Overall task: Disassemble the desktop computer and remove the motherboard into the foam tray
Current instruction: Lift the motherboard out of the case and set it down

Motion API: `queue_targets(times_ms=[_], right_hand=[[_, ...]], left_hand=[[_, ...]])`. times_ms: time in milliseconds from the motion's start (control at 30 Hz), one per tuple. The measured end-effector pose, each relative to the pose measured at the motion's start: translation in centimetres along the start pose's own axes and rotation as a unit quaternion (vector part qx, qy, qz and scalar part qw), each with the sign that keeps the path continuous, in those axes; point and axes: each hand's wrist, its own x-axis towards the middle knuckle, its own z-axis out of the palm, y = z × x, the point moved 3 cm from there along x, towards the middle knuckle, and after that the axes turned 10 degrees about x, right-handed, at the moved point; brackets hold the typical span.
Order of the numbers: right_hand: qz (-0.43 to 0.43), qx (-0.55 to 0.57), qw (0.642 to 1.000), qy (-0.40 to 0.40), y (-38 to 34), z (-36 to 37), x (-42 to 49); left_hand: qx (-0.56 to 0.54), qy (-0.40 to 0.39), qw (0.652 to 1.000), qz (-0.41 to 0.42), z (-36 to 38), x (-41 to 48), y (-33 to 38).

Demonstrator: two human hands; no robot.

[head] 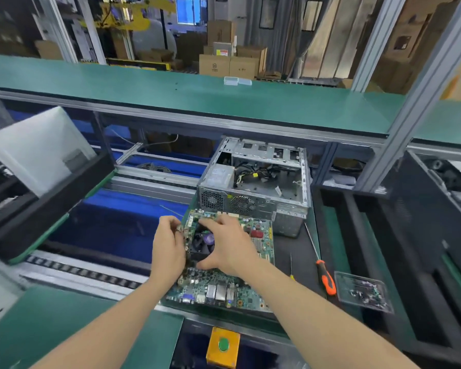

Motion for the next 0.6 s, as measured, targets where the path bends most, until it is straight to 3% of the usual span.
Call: queue_targets(times_ms=[67,167,267,433,600], right_hand=[[0.01,-0.005,1.0,-0.011,1.0,1.3,-0.6],[0.034,-0.022,0.999,-0.028,2.7,3.2,-0.5],[0.07,-0.018,0.997,-0.025,4.5,4.5,0.3],[0.102,-0.028,0.994,-0.01,7.3,6.1,1.9],[0.076,-0.023,0.997,-0.01,8.9,6.7,2.4]], left_hand=[[0.053,0.006,0.999,-0.007,0.5,-0.7,-0.4],[0.118,-0.058,0.991,-0.009,1.9,-1.0,-2.0],[0.106,-0.131,0.986,0.015,3.5,-0.6,-3.4],[0.105,-0.186,0.976,0.034,6.6,1.1,-4.6],[0.105,-0.229,0.968,0.009,8.7,2.2,-5.8]])
